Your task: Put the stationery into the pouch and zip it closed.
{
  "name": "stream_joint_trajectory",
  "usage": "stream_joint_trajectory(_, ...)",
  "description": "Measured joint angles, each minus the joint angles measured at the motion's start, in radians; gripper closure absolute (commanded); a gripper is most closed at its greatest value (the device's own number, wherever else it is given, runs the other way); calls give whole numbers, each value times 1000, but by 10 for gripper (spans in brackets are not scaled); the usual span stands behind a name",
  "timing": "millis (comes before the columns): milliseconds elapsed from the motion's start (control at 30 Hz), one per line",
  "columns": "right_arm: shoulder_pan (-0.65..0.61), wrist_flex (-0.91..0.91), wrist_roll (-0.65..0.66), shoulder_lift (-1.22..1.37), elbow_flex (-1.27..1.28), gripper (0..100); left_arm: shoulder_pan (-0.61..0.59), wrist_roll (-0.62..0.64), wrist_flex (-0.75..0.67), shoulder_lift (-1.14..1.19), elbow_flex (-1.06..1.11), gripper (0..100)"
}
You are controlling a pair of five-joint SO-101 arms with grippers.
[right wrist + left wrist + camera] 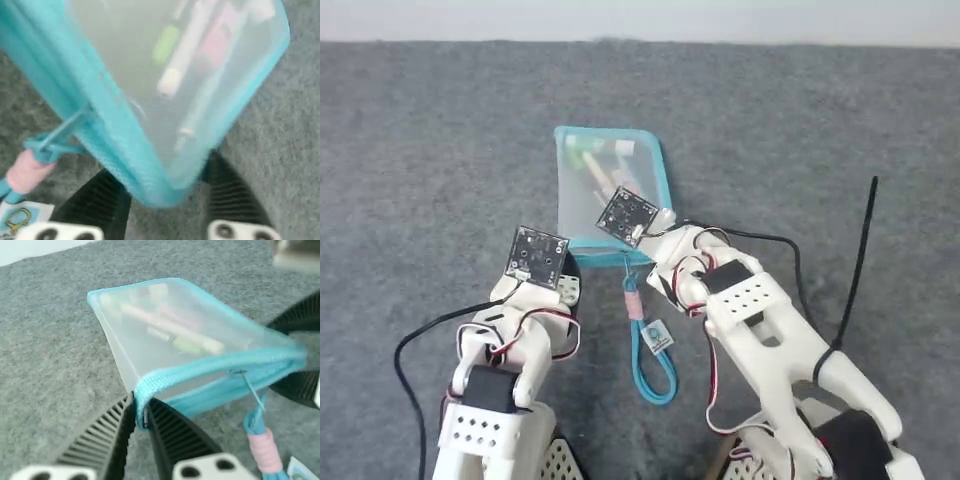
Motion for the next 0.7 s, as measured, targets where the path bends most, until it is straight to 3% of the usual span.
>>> stream_joint_trajectory(133,23,5,-106,0,0,993,-2,0,0,0,0,988)
stream_joint_trajectory(400,31,233,-215,-28,-75,992,-3,0,0,0,-2,935)
stream_joint_trajectory(700,32,356,-324,-132,-86,992,-2,0,8,0,-21,900)
